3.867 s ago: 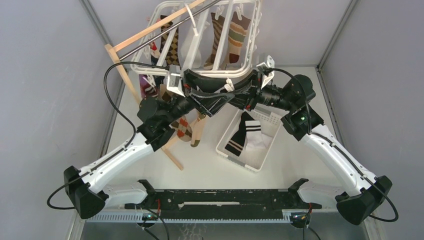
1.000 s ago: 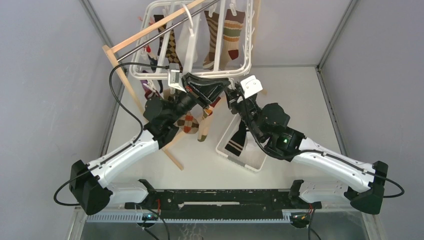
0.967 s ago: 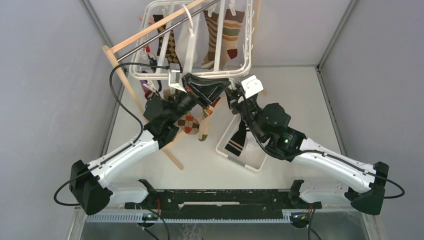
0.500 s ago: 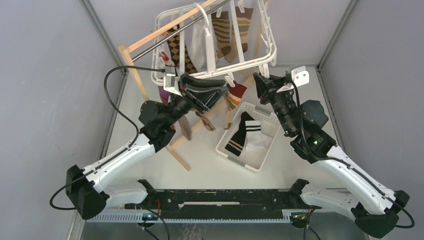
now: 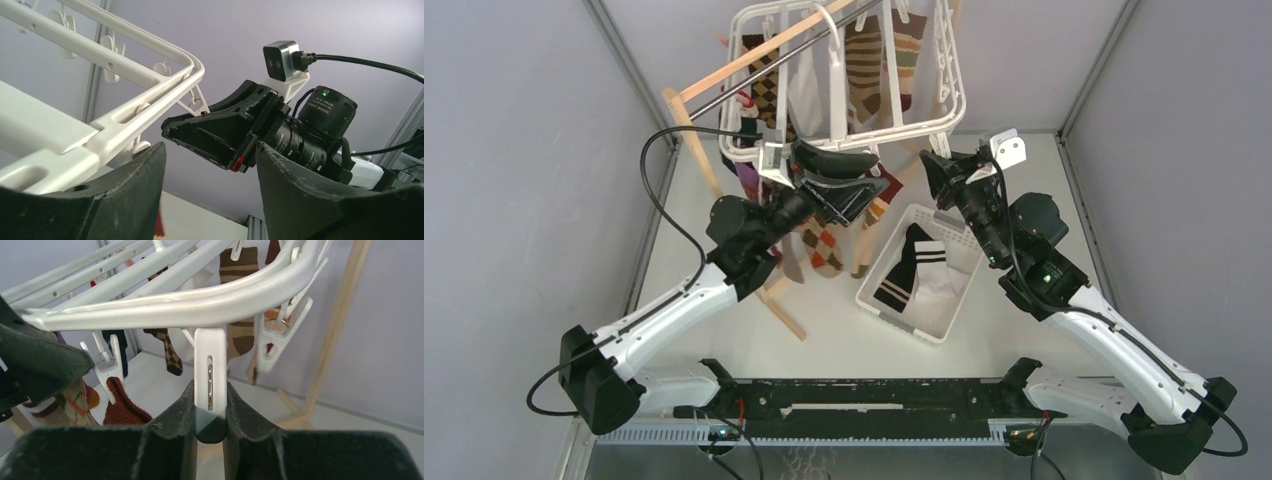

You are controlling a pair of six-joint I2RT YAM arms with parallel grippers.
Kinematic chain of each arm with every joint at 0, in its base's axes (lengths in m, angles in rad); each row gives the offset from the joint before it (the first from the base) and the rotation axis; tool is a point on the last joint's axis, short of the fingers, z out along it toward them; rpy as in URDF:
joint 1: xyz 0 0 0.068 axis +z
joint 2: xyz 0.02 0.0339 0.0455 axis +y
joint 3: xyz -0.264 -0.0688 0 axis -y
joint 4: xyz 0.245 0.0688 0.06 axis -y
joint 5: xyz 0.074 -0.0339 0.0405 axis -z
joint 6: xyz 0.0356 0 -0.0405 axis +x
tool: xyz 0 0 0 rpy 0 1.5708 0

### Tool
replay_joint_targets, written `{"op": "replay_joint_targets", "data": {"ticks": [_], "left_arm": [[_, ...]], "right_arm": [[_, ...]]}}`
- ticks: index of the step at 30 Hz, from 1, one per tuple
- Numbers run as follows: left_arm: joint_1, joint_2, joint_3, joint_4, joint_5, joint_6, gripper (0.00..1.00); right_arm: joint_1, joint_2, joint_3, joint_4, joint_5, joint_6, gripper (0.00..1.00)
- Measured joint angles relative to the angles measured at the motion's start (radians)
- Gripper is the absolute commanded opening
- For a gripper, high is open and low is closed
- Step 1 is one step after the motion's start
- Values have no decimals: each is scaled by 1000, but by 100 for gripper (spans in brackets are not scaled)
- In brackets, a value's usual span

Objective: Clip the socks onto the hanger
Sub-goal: Open the clamp at the hanger.

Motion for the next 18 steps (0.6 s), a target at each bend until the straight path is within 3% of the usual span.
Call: {"op": "replay_joint_targets", "data": {"ticks": [5,11,18], "left_arm": [[-1,57,69,-39,22,-58,82],[-29,87,82,-61,5,-104,85],[-40,102,122,-161,-81,-110,74]], "right_arm": [[-18,13,0,-1,-44,0,0],[-23,37,0,0,-85,0,0],[-23,58,0,1,-118,0,0]]}}
